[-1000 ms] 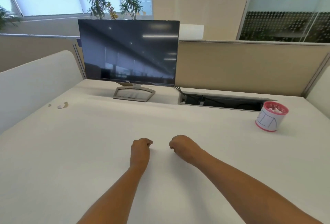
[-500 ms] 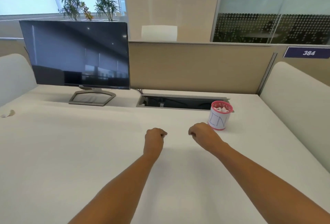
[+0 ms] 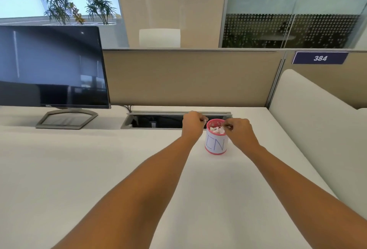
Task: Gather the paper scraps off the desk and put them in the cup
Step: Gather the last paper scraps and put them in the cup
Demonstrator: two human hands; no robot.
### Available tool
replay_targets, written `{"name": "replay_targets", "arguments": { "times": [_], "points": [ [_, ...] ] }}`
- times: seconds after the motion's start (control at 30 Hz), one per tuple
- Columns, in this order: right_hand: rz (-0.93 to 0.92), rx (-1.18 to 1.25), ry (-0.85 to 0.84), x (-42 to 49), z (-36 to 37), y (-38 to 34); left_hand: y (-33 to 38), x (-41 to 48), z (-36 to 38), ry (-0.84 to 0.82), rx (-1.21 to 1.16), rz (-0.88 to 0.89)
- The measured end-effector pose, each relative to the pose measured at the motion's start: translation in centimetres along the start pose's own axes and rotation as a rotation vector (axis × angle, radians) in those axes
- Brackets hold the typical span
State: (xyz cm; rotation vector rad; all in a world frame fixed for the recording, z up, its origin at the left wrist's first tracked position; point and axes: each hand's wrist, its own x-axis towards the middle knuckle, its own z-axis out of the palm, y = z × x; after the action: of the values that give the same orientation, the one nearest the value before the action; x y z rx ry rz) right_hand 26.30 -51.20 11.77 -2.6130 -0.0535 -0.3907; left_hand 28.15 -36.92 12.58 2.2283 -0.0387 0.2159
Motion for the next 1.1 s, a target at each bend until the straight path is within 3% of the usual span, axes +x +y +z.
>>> {"name": "replay_targets", "arguments": {
  "times": [0.37,1.1],
  "points": [
    [-0.009,0.122,0.008,3.6,1.4,1.3,2.4,3.9,4.5,-0.107,-0.004,-0.031],
    [0.047,0.201,0.144,1.5,1.7,0.8,0.9,2.1,2.9,-0.043,-0.040,0.000]
  ]
}}
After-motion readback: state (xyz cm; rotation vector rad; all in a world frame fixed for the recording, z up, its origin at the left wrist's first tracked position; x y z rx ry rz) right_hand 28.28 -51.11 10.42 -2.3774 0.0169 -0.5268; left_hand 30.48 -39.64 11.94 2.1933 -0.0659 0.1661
